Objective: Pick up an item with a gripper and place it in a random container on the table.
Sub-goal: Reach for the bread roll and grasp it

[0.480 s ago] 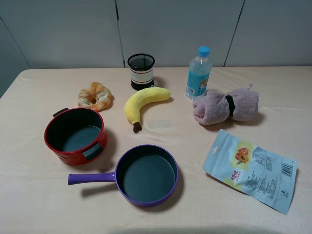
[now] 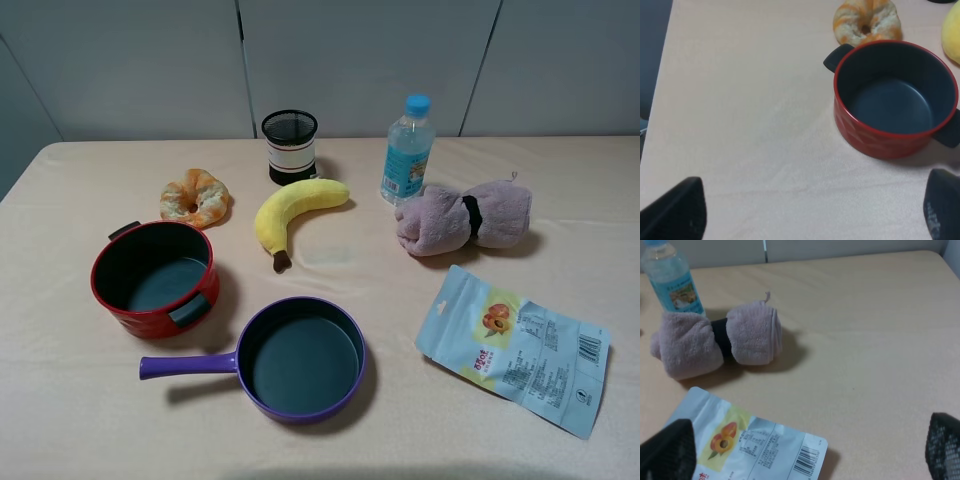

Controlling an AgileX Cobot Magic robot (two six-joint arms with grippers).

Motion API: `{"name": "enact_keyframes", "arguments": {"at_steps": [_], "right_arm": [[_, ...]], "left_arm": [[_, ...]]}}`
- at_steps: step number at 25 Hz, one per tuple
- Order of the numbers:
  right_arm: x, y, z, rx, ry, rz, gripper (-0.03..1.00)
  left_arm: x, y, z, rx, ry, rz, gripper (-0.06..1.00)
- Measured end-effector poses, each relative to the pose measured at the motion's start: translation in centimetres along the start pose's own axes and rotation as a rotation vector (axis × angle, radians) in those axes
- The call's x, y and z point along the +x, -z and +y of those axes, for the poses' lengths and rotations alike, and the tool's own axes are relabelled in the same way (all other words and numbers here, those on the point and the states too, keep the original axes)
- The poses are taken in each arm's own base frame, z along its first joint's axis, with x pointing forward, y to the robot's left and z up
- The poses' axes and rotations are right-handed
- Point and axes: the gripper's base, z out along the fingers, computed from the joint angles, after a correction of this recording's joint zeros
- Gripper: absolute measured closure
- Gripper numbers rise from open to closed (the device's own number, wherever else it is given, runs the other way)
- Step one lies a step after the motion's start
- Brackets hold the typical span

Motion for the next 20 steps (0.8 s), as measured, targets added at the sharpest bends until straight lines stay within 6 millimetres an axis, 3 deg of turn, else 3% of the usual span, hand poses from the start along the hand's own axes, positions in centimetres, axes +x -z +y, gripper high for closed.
{"name": "enact_keyframes", "arguments": {"at_steps": [20], "right_arm": [[0.0,0.0,0.0,0.0,0.0,0.0,0.27]], "left_arm": [[0.0,0.0,0.0,0.0,0.0,0.0,0.07]]}}
